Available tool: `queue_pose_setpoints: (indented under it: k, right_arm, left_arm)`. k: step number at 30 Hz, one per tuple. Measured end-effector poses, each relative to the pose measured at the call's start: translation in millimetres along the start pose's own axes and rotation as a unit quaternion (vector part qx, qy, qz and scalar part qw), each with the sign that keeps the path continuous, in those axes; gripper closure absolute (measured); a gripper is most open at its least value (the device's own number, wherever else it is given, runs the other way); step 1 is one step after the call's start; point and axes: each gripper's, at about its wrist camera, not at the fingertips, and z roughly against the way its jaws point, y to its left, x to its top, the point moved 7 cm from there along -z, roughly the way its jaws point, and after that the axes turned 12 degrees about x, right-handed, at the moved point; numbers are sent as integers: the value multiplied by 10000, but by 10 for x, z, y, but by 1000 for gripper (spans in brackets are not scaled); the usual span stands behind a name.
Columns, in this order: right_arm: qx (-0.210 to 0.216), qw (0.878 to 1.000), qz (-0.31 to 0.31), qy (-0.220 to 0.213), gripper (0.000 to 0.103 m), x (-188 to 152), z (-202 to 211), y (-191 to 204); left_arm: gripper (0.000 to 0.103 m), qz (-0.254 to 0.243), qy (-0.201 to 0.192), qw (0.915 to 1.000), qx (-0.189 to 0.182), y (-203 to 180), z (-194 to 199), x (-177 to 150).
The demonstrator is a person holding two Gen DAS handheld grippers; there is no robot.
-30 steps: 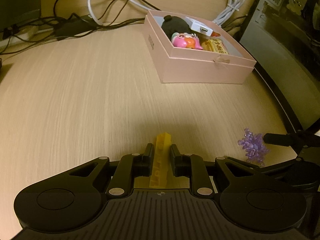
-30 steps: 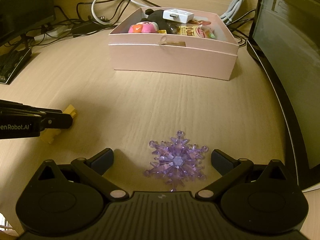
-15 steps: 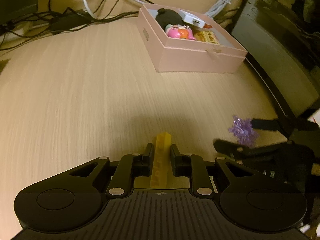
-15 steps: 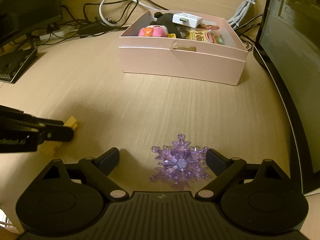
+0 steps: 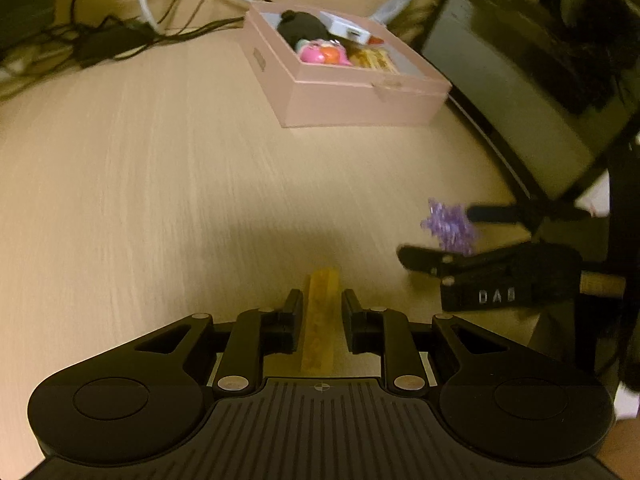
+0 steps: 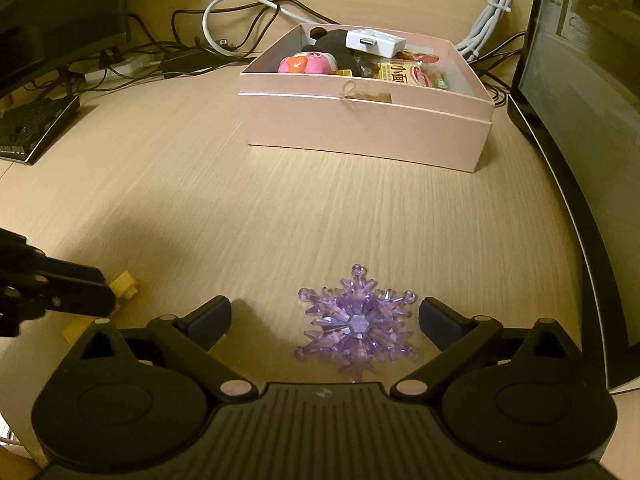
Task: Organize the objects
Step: 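Close the right tool on the purple star toy while the left tool holds the yellow brick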
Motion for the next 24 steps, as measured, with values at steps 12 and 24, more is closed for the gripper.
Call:
queue_pose_setpoints:
  k: [12, 24]
  right_arm:
    - [24, 10000, 37, -45, 0, -13, 9, -11]
    - [83, 9998, 139, -109, 20, 8, 61, 25]
  left_arm:
    - [80, -235, 153, 9992, 272, -87, -82, -31]
    - [80, -170, 204, 9991, 340, -63, -54, -62]
